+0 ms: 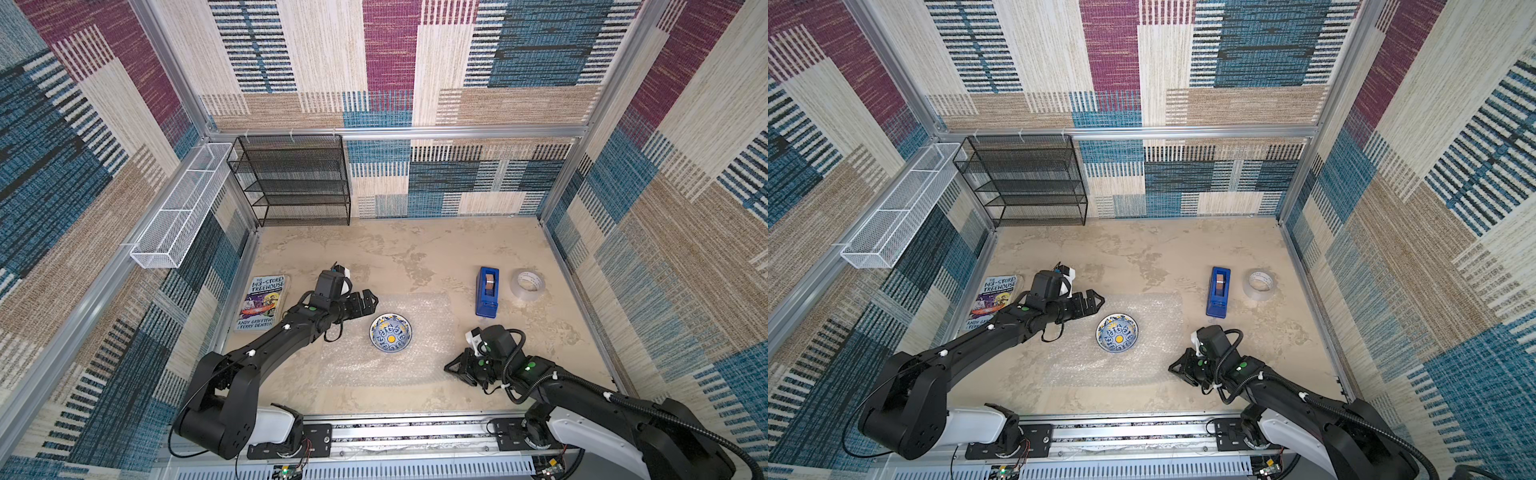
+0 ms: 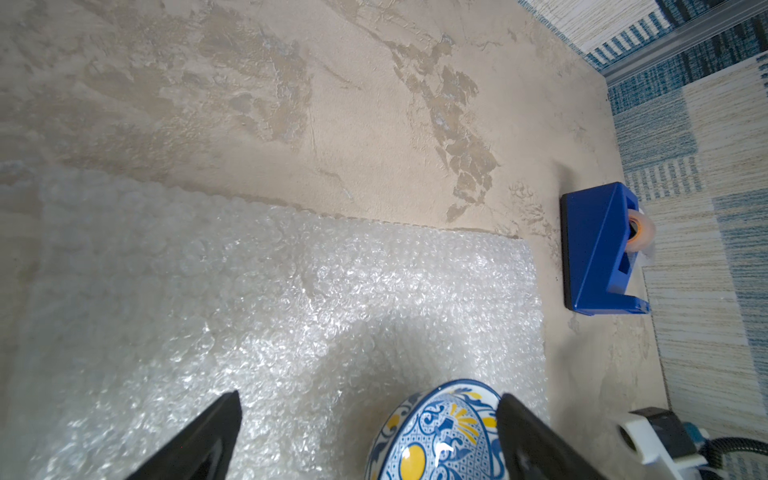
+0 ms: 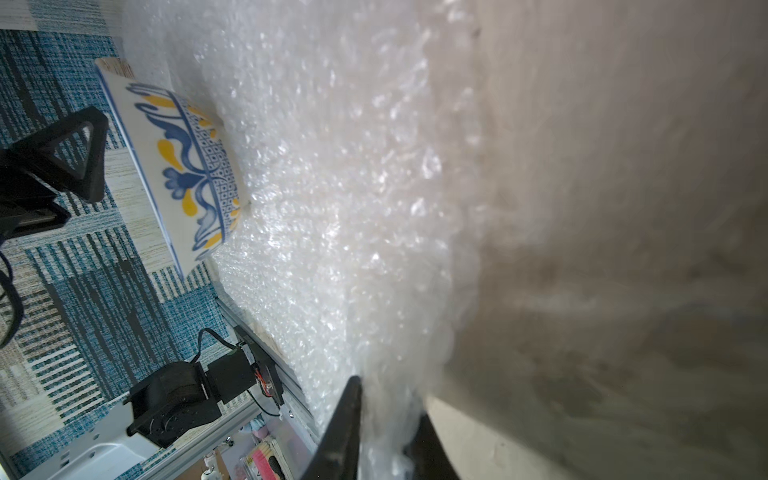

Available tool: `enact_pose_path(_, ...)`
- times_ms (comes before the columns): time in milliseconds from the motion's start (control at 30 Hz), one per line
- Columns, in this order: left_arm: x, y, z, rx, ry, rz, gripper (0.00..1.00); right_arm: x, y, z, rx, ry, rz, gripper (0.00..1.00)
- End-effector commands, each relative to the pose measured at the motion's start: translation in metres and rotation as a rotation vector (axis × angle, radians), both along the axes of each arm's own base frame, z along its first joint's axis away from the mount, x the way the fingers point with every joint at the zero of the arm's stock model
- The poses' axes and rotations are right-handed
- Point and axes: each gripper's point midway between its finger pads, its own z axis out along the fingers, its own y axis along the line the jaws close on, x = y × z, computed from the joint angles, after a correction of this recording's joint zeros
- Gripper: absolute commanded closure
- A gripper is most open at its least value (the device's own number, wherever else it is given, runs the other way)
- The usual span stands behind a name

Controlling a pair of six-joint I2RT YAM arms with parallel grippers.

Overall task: Wrap bowls in bubble wrap
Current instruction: Wrap the bowl in bubble wrap.

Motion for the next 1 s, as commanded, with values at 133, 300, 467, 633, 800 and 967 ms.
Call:
enact_pose_path(133, 0.001, 0.005, 0.002, 0.022, -0.020, 0.008, 0.01, 0.028, 0.026, 0.027, 0.036, -0.090, 0.078, 1.00)
enact_pose_path(300, 0.002, 0.005, 0.003, 0.023, -0.021, 0.011, 0.00, 0.052, 0.050, 0.045, 0.045, -0.139, 0.153, 1.00)
enact_pose_path(467, 0.003, 0.006, 0.006, 0.026, -0.030, 0.012, 0.01, 0.076, 0.073, 0.062, 0.055, -0.187, 0.223, 1.00)
enact_pose_path(633, 0.006, 0.007, 0.009, 0.025, -0.042, 0.019, 0.01, 0.097, 0.093, 0.079, 0.056, -0.234, 0.280, 1.00)
enact_pose_path(800, 0.009, 0.009, 0.008, 0.026, -0.044, 0.027, 0.01, 0.109, 0.108, 0.087, 0.053, -0.254, 0.327, 1.00)
enact_pose_path(967, 0.010, 0.010, 0.002, 0.018, -0.035, 0.035, 0.01, 0.112, 0.123, 0.083, 0.035, -0.247, 0.371, 1.00)
